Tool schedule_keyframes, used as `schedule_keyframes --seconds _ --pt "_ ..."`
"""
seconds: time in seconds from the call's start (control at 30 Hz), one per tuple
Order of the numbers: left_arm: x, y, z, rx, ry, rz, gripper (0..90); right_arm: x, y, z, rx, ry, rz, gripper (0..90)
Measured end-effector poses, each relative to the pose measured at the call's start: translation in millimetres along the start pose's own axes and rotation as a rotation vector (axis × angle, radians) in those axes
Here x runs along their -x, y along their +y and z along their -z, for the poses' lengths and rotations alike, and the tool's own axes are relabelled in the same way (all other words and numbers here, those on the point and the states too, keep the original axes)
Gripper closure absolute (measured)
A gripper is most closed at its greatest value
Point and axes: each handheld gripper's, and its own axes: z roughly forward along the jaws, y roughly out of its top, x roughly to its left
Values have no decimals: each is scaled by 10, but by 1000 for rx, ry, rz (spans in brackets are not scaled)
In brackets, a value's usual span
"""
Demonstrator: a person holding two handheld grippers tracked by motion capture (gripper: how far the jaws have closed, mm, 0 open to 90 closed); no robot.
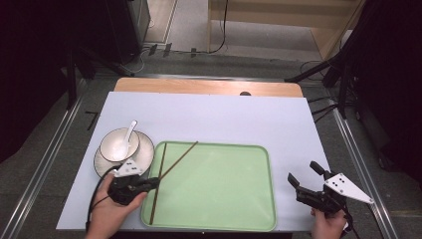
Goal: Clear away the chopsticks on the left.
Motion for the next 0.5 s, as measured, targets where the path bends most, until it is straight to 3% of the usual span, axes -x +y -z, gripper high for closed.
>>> schedule_keyframes --seconds 0.07,0.27,0.5 --pt "120 0 -128 -24 -11 -5 854 0 0 0 0 0 0 128" --pt "304 -14 -343 -54 -22 7 853 2 -2 4 -1 -1 -3 128" --pt "341 -45 -421 -69 4 13 847 0 0 3 0 0 0 128"
